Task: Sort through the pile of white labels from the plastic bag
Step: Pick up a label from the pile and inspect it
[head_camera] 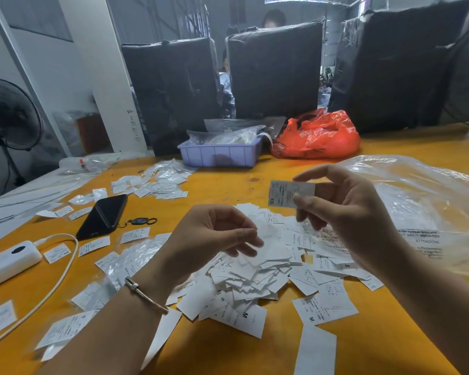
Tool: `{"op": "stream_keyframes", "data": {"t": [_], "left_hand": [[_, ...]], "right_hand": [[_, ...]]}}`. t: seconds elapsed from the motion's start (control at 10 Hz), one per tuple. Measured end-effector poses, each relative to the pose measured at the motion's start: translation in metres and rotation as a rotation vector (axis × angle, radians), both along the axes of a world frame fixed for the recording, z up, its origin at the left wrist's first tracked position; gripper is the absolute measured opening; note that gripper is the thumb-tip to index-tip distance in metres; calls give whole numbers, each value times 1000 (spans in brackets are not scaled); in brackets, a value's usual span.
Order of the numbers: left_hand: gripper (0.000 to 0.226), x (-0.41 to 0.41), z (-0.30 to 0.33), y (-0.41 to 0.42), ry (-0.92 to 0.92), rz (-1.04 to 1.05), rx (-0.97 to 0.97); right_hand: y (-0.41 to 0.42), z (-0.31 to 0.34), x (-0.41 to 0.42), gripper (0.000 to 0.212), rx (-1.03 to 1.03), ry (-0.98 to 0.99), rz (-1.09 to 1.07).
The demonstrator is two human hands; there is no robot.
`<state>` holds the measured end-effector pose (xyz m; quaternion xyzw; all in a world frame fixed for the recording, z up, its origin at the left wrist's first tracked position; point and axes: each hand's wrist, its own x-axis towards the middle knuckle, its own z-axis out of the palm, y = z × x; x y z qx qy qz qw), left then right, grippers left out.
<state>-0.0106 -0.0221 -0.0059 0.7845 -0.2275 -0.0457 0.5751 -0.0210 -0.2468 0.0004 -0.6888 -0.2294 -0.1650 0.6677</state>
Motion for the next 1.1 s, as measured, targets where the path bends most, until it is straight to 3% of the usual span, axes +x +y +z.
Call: {"op": "stream_keyframes", "data": {"t": [0.2,0.6,0.9,1.1], "left_hand": [[14,-2,1,0,-59,10,-50],[21,-3,3,0,-67,6,-75],[26,-3,1,-3,-3,-45,19],[29,-4,-1,-7,13,-32,-2]], "right_hand": [[5,8,-13,20,-208,-277,-177],[6,4,-11,21,-341,-246,-131],[4,-2,-5,17,-422,-42,119],[11,-10,-1,30,-366,-18,118]]}}
